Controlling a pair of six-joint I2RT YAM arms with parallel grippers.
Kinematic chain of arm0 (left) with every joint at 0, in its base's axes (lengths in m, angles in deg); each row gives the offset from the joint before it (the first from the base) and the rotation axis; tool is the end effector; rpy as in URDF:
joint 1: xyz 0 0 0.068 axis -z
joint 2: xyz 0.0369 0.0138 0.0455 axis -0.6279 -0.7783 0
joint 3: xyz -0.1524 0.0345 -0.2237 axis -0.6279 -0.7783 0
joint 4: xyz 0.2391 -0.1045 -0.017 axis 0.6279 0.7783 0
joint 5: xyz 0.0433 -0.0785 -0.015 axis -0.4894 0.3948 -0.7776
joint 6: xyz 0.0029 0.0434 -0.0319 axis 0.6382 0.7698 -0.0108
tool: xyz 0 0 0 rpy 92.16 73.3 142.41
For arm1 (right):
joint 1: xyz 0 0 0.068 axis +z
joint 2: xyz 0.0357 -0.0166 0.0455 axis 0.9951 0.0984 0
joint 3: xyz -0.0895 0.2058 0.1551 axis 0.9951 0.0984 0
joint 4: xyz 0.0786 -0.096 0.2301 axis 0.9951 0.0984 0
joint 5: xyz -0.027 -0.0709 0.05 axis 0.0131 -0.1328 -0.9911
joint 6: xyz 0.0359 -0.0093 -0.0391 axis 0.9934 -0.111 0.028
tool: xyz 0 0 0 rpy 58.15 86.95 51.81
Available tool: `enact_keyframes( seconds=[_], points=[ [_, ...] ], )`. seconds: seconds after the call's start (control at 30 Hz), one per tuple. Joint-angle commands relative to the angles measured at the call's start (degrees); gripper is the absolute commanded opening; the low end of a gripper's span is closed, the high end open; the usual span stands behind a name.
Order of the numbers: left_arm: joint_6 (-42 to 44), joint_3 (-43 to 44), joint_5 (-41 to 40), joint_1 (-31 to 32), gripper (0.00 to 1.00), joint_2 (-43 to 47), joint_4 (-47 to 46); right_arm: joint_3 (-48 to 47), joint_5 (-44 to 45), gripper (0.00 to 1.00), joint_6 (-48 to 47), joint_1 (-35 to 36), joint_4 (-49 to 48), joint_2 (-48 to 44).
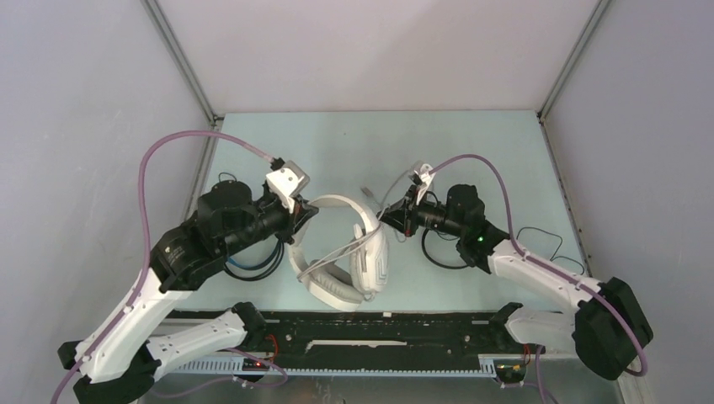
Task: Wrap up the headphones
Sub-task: Wrap the headphones cable around the headphones.
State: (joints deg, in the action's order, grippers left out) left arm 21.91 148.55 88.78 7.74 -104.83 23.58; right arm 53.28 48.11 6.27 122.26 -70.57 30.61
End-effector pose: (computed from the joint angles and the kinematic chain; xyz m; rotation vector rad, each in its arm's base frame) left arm 0.0942 -0.0996 0.4327 0.7588 1.7830 -0.5492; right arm 0.1937 0.1733 0.2673 -0.7364 1.6303 1.1299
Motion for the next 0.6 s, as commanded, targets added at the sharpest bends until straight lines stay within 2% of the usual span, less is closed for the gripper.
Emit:
enact_keyframes(
  seconds=[0.0, 0.23, 0.43, 0.57],
  points=[
    [10.9, -3.8, 1.4, -0.1, 0.0, 2.2, -3.4, -6.8, -4.4, 0.0, 1.3, -0.6, 18.2, -3.6],
    [17.3, -8.1, -6.2, -0.1, 0.0, 1.1, -6.5, -13.4, -8.9, 0.0, 2.5, -0.7, 32.5, -4.9],
    [18.4, -10.4, -13.0, -0.1, 0.0, 0.3, -9.2, -15.4, -11.2, 0.0, 5.3, -1.5, 36.4, -6.5],
    [19.3, -12.0, -16.7, 0.0, 0.0, 1.0, -11.1, -16.5, -9.7, 0.0, 6.6, -2.7, 38.2, -7.4]
  ],
)
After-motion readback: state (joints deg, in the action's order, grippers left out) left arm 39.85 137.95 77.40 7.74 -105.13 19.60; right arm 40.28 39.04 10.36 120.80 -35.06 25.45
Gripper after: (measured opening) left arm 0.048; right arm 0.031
